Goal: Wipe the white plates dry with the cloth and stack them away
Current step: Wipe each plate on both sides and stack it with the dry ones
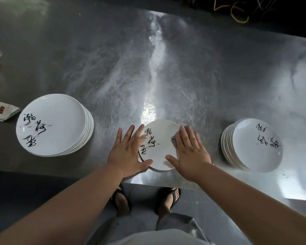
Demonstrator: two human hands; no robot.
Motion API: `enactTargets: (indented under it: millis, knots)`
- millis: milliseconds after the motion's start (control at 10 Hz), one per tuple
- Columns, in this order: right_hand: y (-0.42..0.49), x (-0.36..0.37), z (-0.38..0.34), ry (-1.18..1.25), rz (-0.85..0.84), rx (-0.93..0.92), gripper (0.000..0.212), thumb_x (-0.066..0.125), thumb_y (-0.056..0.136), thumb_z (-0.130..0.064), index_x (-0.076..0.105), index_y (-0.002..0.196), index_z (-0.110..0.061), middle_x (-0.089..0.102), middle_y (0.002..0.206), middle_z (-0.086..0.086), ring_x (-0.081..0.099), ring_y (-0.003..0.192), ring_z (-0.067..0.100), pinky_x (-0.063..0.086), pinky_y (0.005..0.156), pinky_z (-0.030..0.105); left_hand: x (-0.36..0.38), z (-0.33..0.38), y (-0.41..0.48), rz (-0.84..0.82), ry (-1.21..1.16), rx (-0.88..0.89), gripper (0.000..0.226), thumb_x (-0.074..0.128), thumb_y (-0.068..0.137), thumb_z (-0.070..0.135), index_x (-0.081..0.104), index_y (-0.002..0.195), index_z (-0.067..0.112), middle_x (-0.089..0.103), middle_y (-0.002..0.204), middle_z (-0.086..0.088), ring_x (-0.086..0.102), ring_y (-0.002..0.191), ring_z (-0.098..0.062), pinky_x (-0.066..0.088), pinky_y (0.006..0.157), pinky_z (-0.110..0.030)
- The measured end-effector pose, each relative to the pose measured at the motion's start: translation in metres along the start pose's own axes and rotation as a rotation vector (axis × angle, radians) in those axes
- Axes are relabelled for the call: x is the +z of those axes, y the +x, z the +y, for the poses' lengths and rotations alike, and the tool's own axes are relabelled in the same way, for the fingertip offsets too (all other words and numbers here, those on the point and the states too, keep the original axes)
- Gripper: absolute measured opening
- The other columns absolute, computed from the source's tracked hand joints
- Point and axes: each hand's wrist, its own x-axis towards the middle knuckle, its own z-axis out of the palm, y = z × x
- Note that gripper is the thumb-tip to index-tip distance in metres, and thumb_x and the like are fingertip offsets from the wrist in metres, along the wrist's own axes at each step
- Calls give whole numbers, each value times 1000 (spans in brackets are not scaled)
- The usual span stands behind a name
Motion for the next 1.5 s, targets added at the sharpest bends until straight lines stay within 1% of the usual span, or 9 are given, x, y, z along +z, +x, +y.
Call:
enactTargets:
  millis: [100,200,300,400,700,1100,1200,1300,1500]
  knots:
    - [45,-45,-22,213,93,7,97,-3,94,-80,-21,162,-13,-38,165,9,-41,150,28,-10,129,50,1,0,0,-8,31,3,105,34,82,88,17,164,24,-28,170,8,-23,158,-23,-5,127,-61]
    - [-259,166,36,161,-69,53,92,0,96,-78,-17,165,-19,-35,168,3,-39,151,25,-9,129,49,-1,0,1,-40,94,39,108,27,84,90,19,164,18,-32,169,4,-26,157,-26,-6,126,-63]
    - [-247,173,52,302,-80,-48,94,-3,94,-79,-17,165,-17,-34,168,3,-38,152,25,-9,129,48,-3,2,-3,-73,179,70,101,12,92,85,22,164,15,-25,172,3,-26,157,-25,-11,125,-62]
    - [31,-39,0,144,9,90,98,1,95,-79,-21,163,-13,-36,166,9,-40,151,27,-10,129,48,-6,14,-6,-76,157,-29,101,7,91,87,15,166,19,-31,169,10,-26,157,-24,-17,123,-62]
    - [67,-33,5,123,149,3,98,9,96,-79,-12,166,-13,-28,170,10,-34,153,29,-10,129,50,1,28,-13,-64,186,-21,101,18,90,86,29,161,15,4,175,-8,1,161,-35,-5,125,-65]
    - [60,-34,1,200,199,-43,98,9,96,-81,-17,163,-14,-32,169,7,-35,153,26,-14,128,47,-10,6,-12,-32,194,132,86,29,97,75,18,165,24,-8,175,0,-19,159,-23,-13,127,-46]
    - [-210,198,40,164,-73,3,96,13,97,-79,-14,166,-18,-31,169,1,-35,153,21,-17,127,44,-11,5,-13,-33,194,145,84,31,97,74,20,164,25,-2,176,-1,-15,160,-22,-12,128,-42]
    - [62,-52,0,154,25,-47,93,12,99,-77,-15,165,-17,-33,168,3,-37,152,23,-15,128,45,-12,11,-14,-49,185,124,85,28,96,76,15,164,27,-5,175,-3,-20,159,-22,-12,128,-42]
    - [27,-15,0,149,38,15,97,7,96,-80,-21,160,-13,-37,166,10,-35,153,29,-10,129,49,-14,11,-15,-100,209,125,89,24,95,79,8,166,28,-14,174,-3,-30,156,-21,-11,129,-45]
